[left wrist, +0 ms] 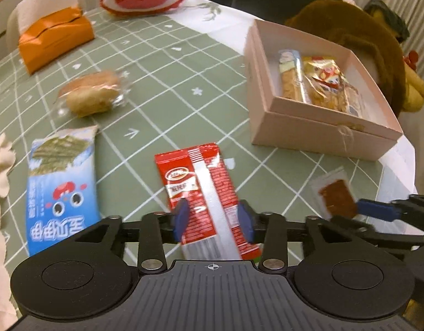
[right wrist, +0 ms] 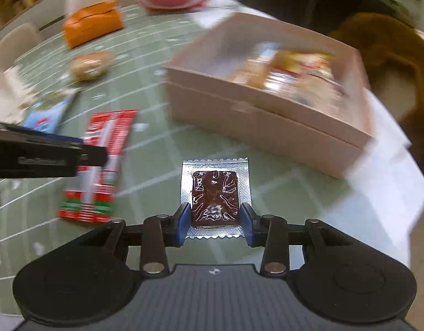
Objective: Organize snacks
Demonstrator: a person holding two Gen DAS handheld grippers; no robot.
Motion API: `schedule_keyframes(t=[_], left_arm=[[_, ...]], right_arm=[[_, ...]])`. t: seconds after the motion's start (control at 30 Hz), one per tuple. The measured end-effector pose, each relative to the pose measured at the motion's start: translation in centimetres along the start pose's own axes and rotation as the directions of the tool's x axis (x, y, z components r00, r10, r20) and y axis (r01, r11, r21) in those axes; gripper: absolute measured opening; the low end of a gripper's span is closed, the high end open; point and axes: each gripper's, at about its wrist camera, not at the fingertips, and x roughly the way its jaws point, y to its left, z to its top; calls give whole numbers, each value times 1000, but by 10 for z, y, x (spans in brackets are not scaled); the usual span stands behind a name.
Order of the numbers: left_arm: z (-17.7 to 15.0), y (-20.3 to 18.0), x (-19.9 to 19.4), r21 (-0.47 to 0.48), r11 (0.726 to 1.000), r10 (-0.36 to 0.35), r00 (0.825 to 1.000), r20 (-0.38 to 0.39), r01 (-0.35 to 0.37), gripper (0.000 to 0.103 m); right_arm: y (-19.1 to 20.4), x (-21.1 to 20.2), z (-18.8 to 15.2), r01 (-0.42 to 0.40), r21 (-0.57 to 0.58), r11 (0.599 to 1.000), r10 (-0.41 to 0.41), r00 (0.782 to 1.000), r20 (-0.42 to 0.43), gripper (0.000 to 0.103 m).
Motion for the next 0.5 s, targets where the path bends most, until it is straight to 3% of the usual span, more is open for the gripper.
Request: schedule_keyframes(t=[0.07,0.13,0.2,0.3,0.4,0.5], left_arm=[[1,-7,3,27,1000,14,1000,-8,-13,56],[1,-14,6,57,998,28,1000,-12,-28,64],[0,-19,8,82,996,25,1000,-11,-24,71],[-5,-18,6,101,994,34,999,2,-34,70],[-8,-1,4,47,996,70,997,13,-70,69],[-8,17,6,-28,998,52,999,1,-52,69]], right_arm=[[-10,-2,-6,12,27,1000,-12,1000,0,43],[-12,-3,-11,24,37,999,-24,1000,-5,63],[-13,-4,-18,30,47,998,-30,1000,3,73],[-11,-3,-22,49,75,996,-50,999,11,85],[-12,0,-23,61,95,994,-62,998,12,93],[-13,2,-26,74,118,990,-77,997,19,99]])
